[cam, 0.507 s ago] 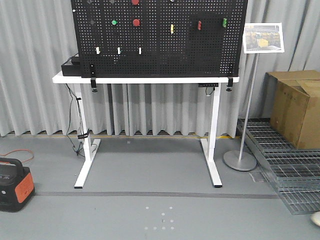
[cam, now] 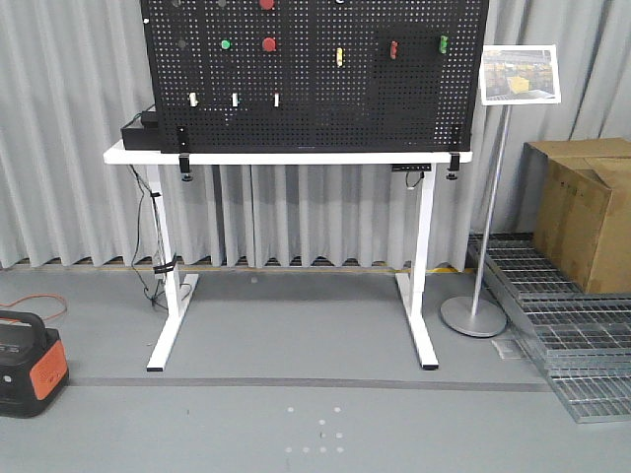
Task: Rotate knob clockwise with right arm
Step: 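Drive the base forward toward the black pegboard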
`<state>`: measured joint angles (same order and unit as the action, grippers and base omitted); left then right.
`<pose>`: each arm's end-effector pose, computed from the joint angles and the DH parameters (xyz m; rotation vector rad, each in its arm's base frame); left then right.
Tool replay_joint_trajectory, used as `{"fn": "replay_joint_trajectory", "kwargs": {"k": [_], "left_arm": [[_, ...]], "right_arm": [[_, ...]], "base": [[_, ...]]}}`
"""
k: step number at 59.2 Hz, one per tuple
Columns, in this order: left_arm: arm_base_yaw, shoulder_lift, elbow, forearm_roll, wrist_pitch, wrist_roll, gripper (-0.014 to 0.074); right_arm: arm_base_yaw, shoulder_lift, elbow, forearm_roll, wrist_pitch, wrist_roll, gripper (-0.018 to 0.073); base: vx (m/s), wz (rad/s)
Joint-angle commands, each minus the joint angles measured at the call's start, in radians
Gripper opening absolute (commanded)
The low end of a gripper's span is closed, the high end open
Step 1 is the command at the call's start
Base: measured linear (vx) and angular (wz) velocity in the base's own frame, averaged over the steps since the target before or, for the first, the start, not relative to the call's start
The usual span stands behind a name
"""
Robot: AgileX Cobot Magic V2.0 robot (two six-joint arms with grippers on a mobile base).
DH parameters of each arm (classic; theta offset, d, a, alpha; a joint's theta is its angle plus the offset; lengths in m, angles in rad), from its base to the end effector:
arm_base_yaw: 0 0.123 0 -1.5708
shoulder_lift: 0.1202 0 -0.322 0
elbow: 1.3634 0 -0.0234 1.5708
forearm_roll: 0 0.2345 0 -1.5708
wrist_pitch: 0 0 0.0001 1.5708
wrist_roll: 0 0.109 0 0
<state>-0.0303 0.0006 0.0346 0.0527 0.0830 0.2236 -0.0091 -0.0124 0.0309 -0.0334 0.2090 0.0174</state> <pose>0.0223 -0.0002 0.1939 0.2416 1.5868 0.1943 0.0201 -0.0009 0.1818 -0.0001 1.7110 -0.0240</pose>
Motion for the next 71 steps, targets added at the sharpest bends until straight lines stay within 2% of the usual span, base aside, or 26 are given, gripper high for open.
{"fn": "replay_joint_trajectory", "kwargs": {"k": [1, 31, 71], "left_arm": [[-0.001, 0.014, 0.016, -0.005, -0.083, -0.003, -0.0006], [-0.001, 0.014, 0.016, -0.005, -0.083, -0.003, -0.0006], [-0.001, 0.014, 0.016, -0.005, -0.083, -0.003, -0.0006]], "right_arm": [[-0.005, -0.010, 0.008, -0.004, -0.079, -0.004, -0.0011], [-0.005, -0.010, 0.008, -0.004, -0.079, -0.004, -0.0011], [-0.005, -0.010, 0.008, -0.004, -0.079, -0.004, -0.0011]], "base": [[0.00, 0.00], [0.11, -0.06], [0.37, 0.02]]}}
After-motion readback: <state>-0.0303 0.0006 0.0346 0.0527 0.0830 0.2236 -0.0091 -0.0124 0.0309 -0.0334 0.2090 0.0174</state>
